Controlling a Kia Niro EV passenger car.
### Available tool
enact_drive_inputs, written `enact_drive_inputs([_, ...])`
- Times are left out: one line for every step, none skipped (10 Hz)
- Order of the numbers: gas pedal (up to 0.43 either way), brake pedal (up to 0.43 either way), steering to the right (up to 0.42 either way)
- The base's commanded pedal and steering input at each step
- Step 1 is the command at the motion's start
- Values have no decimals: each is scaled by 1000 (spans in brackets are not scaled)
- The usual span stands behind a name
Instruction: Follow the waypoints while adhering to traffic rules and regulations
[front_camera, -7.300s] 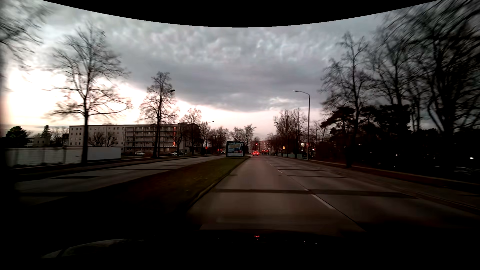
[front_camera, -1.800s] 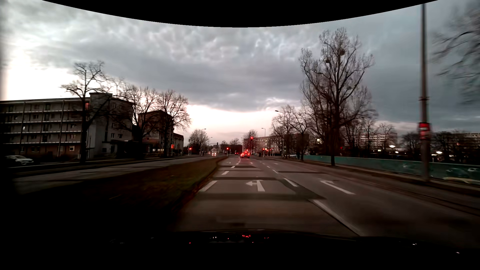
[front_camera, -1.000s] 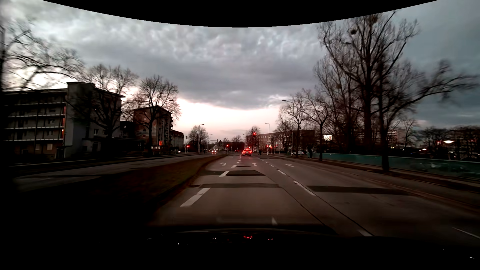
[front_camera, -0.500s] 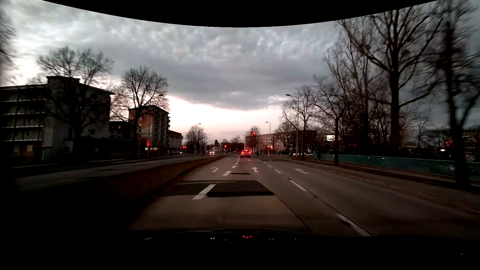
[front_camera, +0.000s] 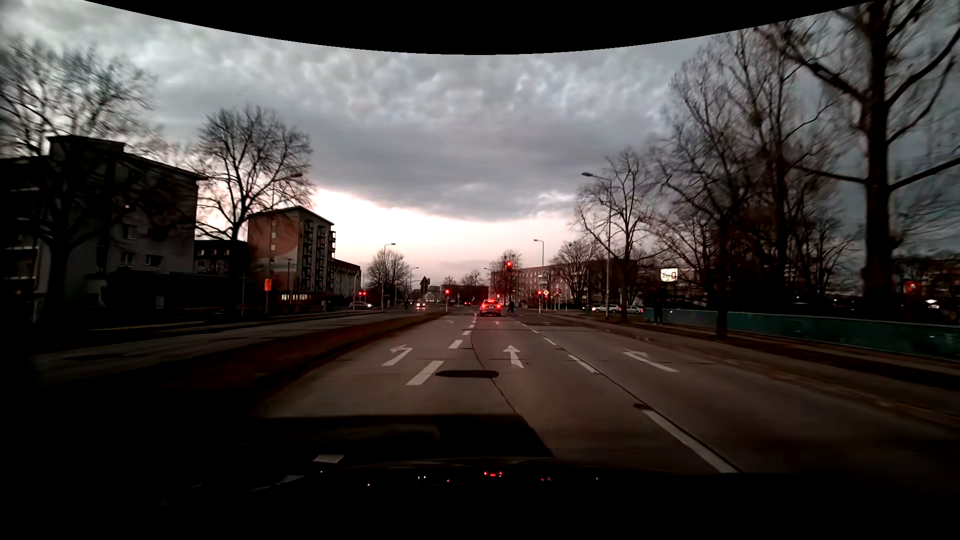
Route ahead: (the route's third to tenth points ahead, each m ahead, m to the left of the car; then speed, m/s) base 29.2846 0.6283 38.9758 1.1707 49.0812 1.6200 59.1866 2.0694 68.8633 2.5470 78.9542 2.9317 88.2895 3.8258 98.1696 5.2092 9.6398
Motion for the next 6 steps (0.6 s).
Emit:
enact_drive_inputs([0, 128, -1])
enact_drive_inputs([0, 134, -1])
enact_drive_inputs([0, 140, -1])
enact_drive_inputs([0, 152, -2])
enact_drive_inputs([0, 146, -5])
enact_drive_inputs([0, 152, -5])
